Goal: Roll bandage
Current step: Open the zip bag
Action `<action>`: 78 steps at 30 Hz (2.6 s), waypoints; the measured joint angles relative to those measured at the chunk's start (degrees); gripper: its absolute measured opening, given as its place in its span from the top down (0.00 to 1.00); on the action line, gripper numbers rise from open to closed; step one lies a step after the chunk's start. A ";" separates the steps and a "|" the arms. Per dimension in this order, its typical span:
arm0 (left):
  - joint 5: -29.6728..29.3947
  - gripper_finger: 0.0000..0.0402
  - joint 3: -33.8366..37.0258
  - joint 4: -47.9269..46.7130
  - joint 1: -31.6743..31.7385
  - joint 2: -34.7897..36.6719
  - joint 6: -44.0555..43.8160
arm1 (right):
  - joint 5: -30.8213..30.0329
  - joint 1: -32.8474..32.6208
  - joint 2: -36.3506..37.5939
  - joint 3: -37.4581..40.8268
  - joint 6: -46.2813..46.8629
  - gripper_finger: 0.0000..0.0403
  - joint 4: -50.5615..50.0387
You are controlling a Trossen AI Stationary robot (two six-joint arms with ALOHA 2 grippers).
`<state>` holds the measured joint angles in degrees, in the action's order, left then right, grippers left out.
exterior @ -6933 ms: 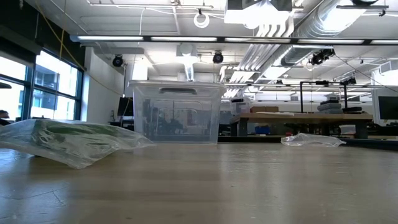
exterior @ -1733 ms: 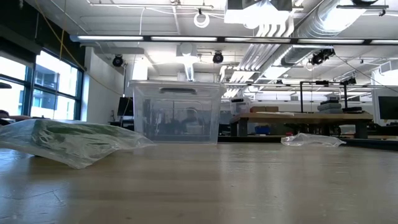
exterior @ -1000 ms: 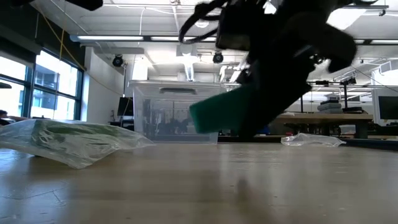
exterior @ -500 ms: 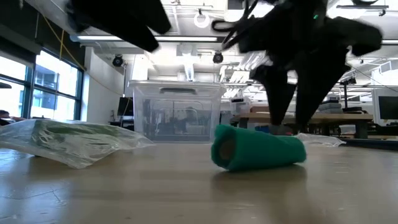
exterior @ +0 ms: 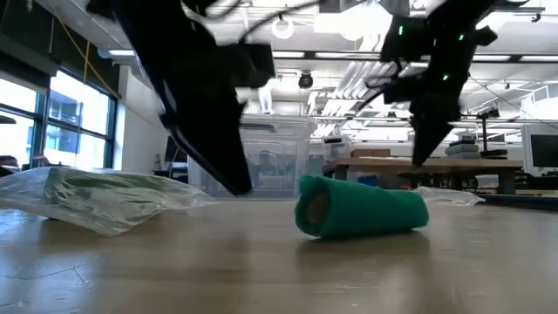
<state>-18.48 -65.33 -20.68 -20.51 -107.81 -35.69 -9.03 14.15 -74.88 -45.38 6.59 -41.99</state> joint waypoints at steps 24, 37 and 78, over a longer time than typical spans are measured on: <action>-3.00 0.77 3.25 12.94 5.11 4.78 2.95 | 35.16 9.36 -14.47 2.14 -1.28 0.55 5.33; -8.09 0.77 3.18 17.23 4.40 9.10 2.94 | 9.90 -13.08 5.25 2.12 8.69 0.56 5.98; -16.86 0.77 3.25 21.15 1.88 8.33 7.04 | 45.64 8.67 -5.55 21.31 12.63 0.97 59.30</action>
<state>-35.34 -62.08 0.47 -18.62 -99.48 -28.65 36.61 22.83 -80.43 -24.08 19.22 17.31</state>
